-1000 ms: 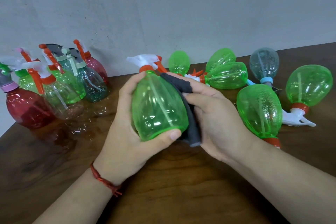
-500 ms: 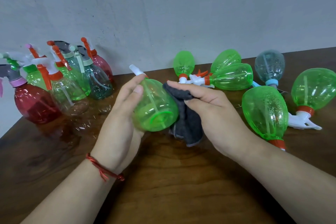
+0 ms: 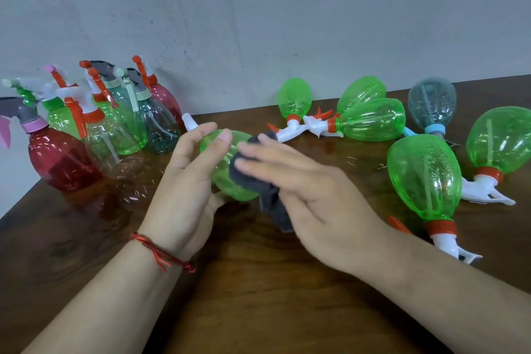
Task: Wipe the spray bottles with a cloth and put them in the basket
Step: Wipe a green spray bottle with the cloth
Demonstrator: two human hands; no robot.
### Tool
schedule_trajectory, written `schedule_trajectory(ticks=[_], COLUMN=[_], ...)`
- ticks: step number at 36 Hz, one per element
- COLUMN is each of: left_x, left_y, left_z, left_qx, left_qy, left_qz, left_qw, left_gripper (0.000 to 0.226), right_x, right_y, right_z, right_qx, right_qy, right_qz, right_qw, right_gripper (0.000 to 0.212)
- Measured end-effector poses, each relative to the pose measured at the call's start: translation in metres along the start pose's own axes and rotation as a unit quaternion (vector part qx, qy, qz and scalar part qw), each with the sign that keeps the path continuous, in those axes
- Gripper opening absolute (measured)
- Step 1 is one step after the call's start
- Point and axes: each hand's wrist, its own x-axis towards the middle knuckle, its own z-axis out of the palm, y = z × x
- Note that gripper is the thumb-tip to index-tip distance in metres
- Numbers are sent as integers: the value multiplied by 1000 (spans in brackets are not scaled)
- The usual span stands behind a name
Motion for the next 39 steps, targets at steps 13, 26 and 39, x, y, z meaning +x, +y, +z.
schedule_trajectory(ticks=[13,26,39], left_x=[-13,-21,-6], left_y=[-1,-3,7], left_z=[9,11,-4], left_qx=[112,221,285], left_qy=[-42,-88,-51], left_qz=[271,384,405], left_qw=[955,892,867], left_gripper=[55,54,50], right_x=[15,12,13], right_y=[-13,-13,-11], right_z=[-4,-3,-8], right_qx=[564,648,655], right_qy=[96,99,82], right_qz=[390,396,409], right_qw=[722,643,630], right_gripper=[42,43,45])
